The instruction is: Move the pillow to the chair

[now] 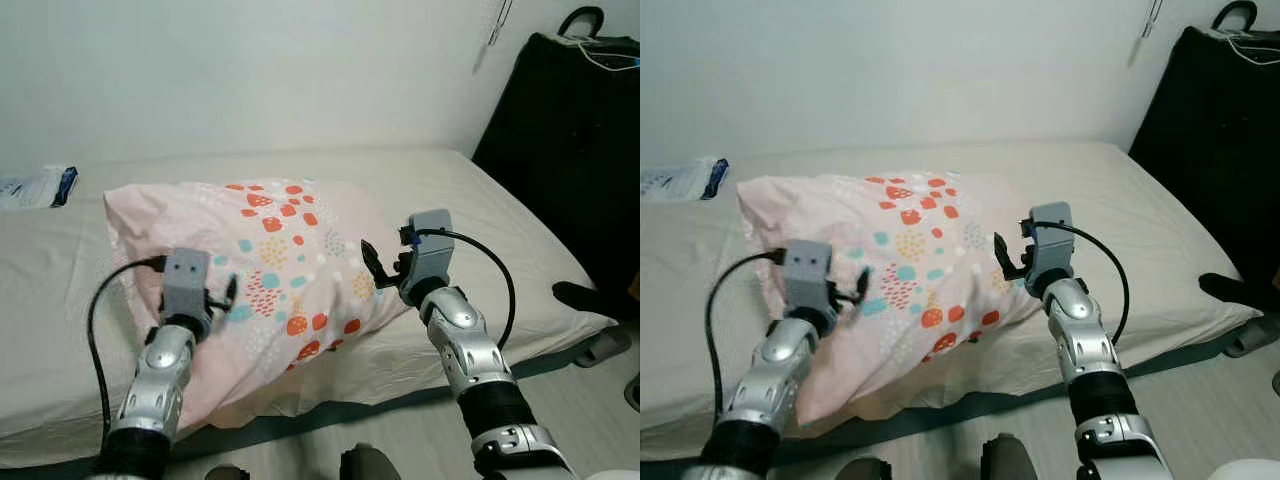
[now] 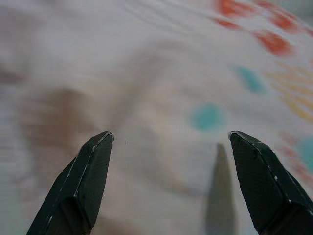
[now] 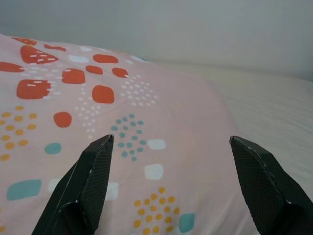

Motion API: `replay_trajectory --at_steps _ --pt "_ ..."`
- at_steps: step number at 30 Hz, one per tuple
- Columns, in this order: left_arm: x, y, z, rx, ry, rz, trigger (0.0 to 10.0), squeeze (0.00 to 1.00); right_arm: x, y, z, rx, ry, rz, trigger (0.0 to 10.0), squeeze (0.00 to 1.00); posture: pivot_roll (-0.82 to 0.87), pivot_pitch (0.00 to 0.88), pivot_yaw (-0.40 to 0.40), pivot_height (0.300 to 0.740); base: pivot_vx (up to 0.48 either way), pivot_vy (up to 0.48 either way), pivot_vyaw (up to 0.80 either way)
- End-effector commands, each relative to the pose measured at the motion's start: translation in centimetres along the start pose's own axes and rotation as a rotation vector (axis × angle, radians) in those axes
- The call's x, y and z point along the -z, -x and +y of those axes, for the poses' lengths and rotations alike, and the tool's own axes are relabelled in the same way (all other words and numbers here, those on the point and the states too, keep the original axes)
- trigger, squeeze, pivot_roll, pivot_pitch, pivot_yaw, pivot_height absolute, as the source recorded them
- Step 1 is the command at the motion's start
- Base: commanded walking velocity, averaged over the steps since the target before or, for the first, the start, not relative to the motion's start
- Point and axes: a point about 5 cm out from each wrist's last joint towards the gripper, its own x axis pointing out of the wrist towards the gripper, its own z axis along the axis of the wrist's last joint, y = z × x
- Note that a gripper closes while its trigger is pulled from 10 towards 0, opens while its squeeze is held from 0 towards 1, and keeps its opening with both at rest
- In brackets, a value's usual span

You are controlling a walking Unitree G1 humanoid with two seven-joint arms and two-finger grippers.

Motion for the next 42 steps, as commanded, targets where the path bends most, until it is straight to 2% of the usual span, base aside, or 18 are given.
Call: replay_trajectory --at_steps 1,3,4,5,8,10,11,14,15,17,19,20,21,24,27,30,35,42 --pt "0.7 0.1 0.3 -0.032 0.016 0.03 10.0 0.0 0.2 0.3 -0.1 0.005 -0.018 0.0 10.0 0.0 -0.05 0.04 -0.077 0.631 0.0 0.0 0.0" --pt "0.8 0.3 0.3 -0.025 0.023 0.032 10.0 0.0 0.2 0.4 -0.1 -0.007 -0.031 -0.004 10.0 0.0 -0.06 0.043 -0.075 0.621 0.0 0.0 0.0" --pt "0.8 0.6 0.3 0.008 0.065 0.019 10.0 0.0 0.2 0.5 -0.2 -0.005 -0.031 -0.004 10.0 0.0 -0.06 0.047 -0.071 0.616 0.0 0.0 0.0" --pt "0.8 0.6 0.3 0.008 0.065 0.019 10.0 0.0 0.2 0.5 -0.2 -0.005 -0.031 -0.004 10.0 0.0 -0.06 0.047 -0.071 0.616 0.0 0.0 0.0" --pt "0.9 1.1 0.9 0.044 0.175 0.002 10.0 0.0 0.3 0.7 -0.5 0.007 -0.023 0.002 10.0 0.0 -0.06 0.051 -0.072 0.601 0.0 0.0 0.0" --pt "0.9 1.1 0.9 0.044 0.175 0.002 10.0 0.0 0.3 0.7 -0.5 0.007 -0.023 0.002 10.0 0.0 -0.06 0.051 -0.072 0.601 0.0 0.0 0.0" --pt "1.2 1.2 1.2 0.049 0.205 0.016 10.0 0.0 0.4 0.8 -0.5 0.008 -0.022 0.003 10.0 0.0 -0.06 0.052 -0.075 0.596 0.0 0.0 0.0" --pt "2.0 1.1 1.8 0.127 0.499 0.093 10.0 0.0 0.4 0.6 -0.3 0.006 -0.029 0.003 10.0 0.0 -0.05 0.054 -0.077 0.596 0.0 0.0 0.0" --pt "2.0 1.1 1.8 0.127 0.499 0.093 10.0 0.0 0.4 0.6 -0.3 0.006 -0.029 0.003 10.0 0.0 -0.05 0.054 -0.077 0.596 0.0 0.0 0.0" --pt "1.9 0.9 2.0 0.132 0.634 0.096 10.0 0.0 0.3 0.5 -0.2 0.005 -0.034 0.002 10.0 0.0 -0.05 0.054 -0.077 0.596 0.0 0.0 0.0" --pt "1.9 0.9 2.0 0.132 0.634 0.096 10.0 0.0 0.3 0.5 -0.2 0.005 -0.034 0.002 10.0 0.0 -0.05 0.054 -0.077 0.596 0.0 0.0 0.0" --pt "1.8 0.7 2.3 0.129 0.691 0.084 10.0 0.0 0.2 0.4 -0.2 0.005 -0.035 -0.001 10.0 0.0 -0.06 0.053 -0.074 0.596 0.0 0.0 0.0" --pt "1.8 0.7 2.3 0.129 0.691 0.084 10.0 0.0 0.2 0.4 -0.2 0.005 -0.035 -0.001 10.0 0.0 -0.06 0.053 -0.074 0.596 0.0 0.0 0.0" --pt "1.0 -0.1 2.9 0.126 0.822 0.038 10.0 0.0 -0.1 0.3 -0.1 -0.004 -0.054 -0.015 10.0 0.0 -0.06 0.051 -0.07 0.592 0.0 0.0 0.0" --pt "0.6 -0.3 2.8 0.16 0.846 0.025 10.0 0.0 -0.1 0.4 -0.1 -0.014 -0.049 -0.014 10.0 0.0 -0.06 0.051 -0.071 0.582 0.0 0.0 0.0" --pt "-0.2 -0.3 1.9 0.266 0.874 0.009 10.0 0.0 -0.1 0.5 -0.1 -0.009 -0.046 -0.013 10.0 0.0 -0.06 0.052 -0.072 0.577 0.0 0.0 0.0" --pt "-1.1 -0.3 0.8 0.369 0.875 -0.005 10.0 0.0 -0.1 0.5 -0.2 -0.006 -0.046 -0.012 10.0 0.0 -0.06 0.052 -0.073 0.577 0.0 0.0 0.0" --pt "-3.1 -0.1 -2.7 0.533 0.733 -0.069 10.0 0.0 -0.1 0.4 -0.1 -0.009 -0.045 -0.009 10.0 0.0 -0.06 0.053 -0.075 0.577 0.0 0.0 0.0"
